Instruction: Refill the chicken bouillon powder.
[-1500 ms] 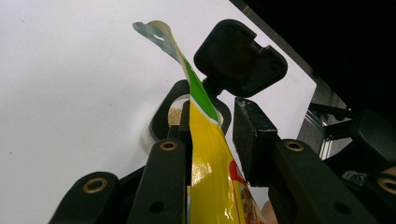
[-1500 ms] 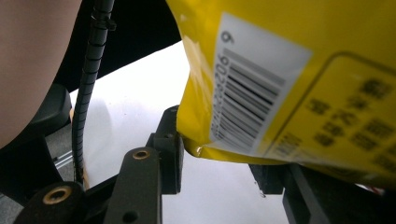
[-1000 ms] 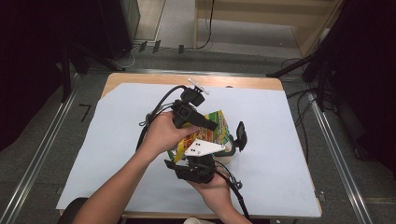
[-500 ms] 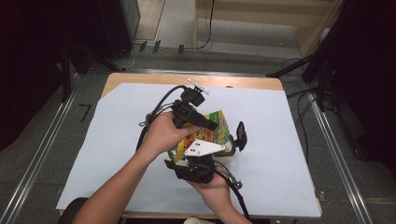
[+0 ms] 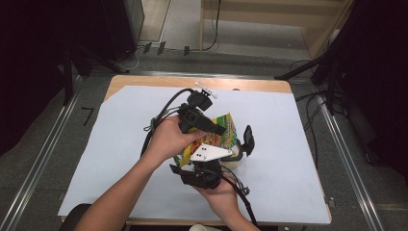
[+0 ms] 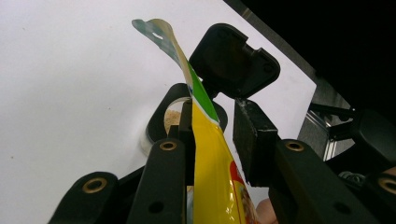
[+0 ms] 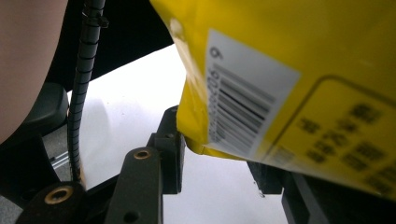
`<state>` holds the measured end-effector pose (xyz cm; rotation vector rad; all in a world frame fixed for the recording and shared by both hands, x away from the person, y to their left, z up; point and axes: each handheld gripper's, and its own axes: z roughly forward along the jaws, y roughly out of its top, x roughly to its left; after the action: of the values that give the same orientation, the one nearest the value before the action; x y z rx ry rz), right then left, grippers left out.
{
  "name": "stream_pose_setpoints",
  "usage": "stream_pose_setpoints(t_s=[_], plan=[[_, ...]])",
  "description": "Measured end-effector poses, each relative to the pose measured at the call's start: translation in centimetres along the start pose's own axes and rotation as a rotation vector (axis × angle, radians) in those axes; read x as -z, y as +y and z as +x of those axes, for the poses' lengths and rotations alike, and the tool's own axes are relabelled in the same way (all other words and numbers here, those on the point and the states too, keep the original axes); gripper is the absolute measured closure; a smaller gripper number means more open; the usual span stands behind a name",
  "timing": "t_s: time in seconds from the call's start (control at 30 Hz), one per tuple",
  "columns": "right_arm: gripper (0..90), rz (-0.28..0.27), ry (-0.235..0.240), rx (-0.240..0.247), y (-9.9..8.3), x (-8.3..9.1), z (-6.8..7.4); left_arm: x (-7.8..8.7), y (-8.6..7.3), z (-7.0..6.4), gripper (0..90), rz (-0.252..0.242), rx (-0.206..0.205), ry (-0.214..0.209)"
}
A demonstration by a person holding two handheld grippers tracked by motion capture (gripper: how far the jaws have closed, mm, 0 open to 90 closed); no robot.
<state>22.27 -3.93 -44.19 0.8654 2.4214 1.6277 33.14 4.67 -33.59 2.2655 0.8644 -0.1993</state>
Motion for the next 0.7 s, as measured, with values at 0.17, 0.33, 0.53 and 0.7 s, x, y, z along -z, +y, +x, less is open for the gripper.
stream_pose_setpoints(t_s=[0.17, 0.33, 0.53, 0.7], plan=[[61.8, -0.006, 0.006, -0.005, 0.1, 0.1, 0.1, 0.0, 0.0, 0.3, 73.7, -0.001, 0.014, -0.006], [61.6, 0.001, 0.007, -0.008, 0.2, 0.1, 0.1, 0.0, 0.0, 0.9, 73.8, 0.001, 0.031, -0.014], [61.6, 0.005, 0.006, -0.011, 0.2, 0.1, 0.0, -0.1, 0.0, 1.0, 73.9, 0.006, 0.030, -0.010], [61.6, 0.005, 0.005, -0.011, 0.1, 0.1, 0.0, -0.2, 0.0, 1.1, 73.8, 0.005, 0.033, -0.011]])
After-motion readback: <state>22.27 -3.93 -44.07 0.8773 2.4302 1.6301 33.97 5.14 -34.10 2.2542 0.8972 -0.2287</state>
